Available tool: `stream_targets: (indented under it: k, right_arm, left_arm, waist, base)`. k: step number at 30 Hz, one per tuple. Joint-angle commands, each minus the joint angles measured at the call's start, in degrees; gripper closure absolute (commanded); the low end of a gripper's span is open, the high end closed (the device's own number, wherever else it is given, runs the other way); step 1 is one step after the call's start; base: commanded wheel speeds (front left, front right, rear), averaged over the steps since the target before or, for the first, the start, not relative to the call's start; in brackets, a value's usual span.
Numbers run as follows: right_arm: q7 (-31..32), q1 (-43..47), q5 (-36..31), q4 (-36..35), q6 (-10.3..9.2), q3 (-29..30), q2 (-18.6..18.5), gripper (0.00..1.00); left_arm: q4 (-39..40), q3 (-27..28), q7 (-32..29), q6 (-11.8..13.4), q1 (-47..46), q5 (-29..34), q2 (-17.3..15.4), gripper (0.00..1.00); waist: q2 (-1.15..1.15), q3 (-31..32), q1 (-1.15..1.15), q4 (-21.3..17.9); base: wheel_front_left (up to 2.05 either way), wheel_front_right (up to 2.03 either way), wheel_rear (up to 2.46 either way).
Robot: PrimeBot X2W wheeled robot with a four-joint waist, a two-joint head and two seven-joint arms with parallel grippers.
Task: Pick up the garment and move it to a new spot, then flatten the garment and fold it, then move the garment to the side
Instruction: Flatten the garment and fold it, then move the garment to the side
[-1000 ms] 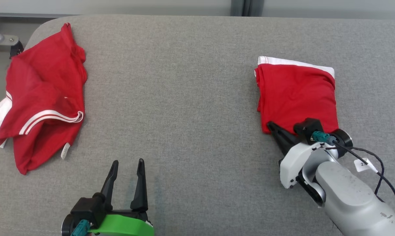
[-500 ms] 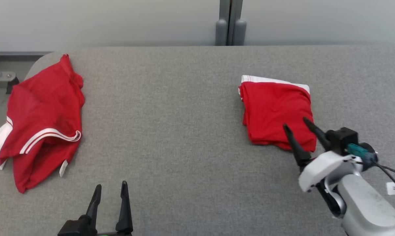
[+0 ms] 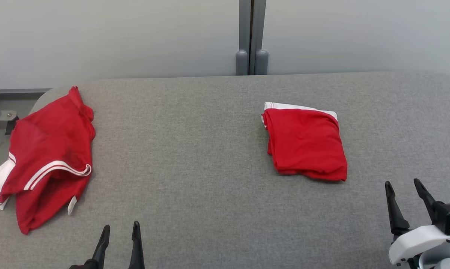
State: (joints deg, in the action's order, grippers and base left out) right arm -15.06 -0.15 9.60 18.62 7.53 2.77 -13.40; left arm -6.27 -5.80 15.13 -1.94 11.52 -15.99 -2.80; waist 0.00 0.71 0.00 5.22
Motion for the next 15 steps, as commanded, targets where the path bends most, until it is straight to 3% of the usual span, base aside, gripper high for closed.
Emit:
stream_targets:
  k: [1, 15]
  right_arm:
    - [-0.1, 1.2, -0.3, -0.8, -0.08, 0.7, 0.5, 0.00]
    - [-0.1, 2.4, 1.8, 0.6, -0.08, 2.2, 3.7, 0.00]
  left_arm:
    - [0.0, 0.1, 0.0, -0.2, 0.9, 0.5, -0.2, 0.00]
    - [0.0, -0.1, 0.0, -0.7, 0.5, 0.6, -0.2, 0.00]
  waist:
    - [0.00, 0.3, 0.00, 0.0]
    - [0.00, 0.1, 0.00, -1.6]
  base:
    - [0.00, 0.00, 0.00]
    - [0.00, 0.00, 0.00]
